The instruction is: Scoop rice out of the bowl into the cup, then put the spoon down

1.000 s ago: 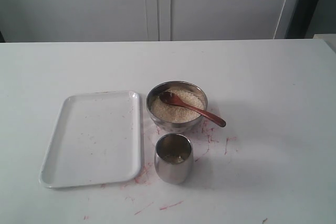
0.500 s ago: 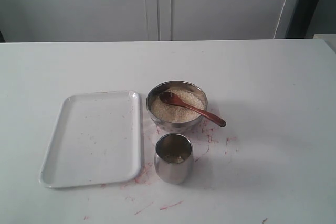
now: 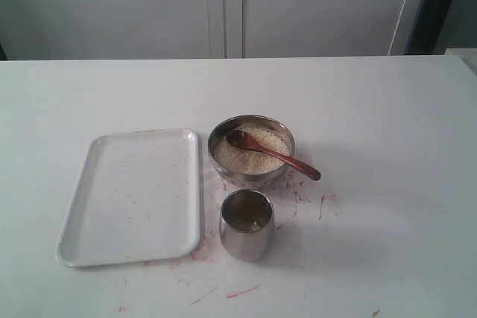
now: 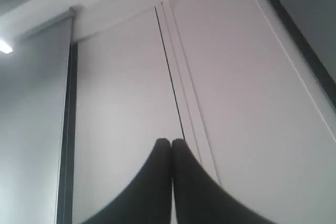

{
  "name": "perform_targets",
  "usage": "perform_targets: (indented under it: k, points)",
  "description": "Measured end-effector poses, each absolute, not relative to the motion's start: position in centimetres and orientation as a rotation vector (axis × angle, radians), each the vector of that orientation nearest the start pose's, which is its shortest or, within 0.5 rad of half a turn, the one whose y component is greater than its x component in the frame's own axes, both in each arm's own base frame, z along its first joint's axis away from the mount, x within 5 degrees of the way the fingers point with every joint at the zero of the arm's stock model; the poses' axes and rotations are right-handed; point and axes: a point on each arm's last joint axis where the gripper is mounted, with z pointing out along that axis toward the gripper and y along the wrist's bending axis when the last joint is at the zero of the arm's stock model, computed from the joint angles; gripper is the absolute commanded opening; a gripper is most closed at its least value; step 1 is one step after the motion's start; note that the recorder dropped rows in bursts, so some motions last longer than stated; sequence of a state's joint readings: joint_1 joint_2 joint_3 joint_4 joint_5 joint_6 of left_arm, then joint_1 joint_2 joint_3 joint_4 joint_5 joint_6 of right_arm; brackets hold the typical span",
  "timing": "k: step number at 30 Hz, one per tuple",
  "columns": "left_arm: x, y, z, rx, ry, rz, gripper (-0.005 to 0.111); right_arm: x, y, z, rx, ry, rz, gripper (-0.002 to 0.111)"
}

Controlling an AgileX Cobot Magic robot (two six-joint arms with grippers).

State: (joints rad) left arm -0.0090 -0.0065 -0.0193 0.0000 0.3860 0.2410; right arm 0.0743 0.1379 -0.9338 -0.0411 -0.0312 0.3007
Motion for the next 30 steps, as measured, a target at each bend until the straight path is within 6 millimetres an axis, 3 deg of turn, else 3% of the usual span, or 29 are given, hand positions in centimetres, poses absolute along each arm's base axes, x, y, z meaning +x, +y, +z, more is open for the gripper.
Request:
perform_targets:
  k: [10, 15, 23, 30]
  points:
    - [5.2, 0.0, 18.5, 0.230, 1.832, 0.162, 0.014, -4.9, -1.1, 53.6, -0.039, 0.918, 0.259, 0.000]
    - [5.2, 0.0, 18.5, 0.230, 1.832, 0.162, 0.014, -1.7, -0.7, 55.4, -0.156, 1.111, 0.232, 0.000]
    - [5.2, 0.0, 18.5, 0.230, 1.832, 0.162, 0.014, 3.7, 1.3, 55.5, -0.347, 1.389, 0.196, 0.000]
    - [5.2, 0.0, 18.5, 0.230, 1.832, 0.162, 0.014, 8.2, 3.4, 54.2, -0.459, 1.594, 0.175, 0.000]
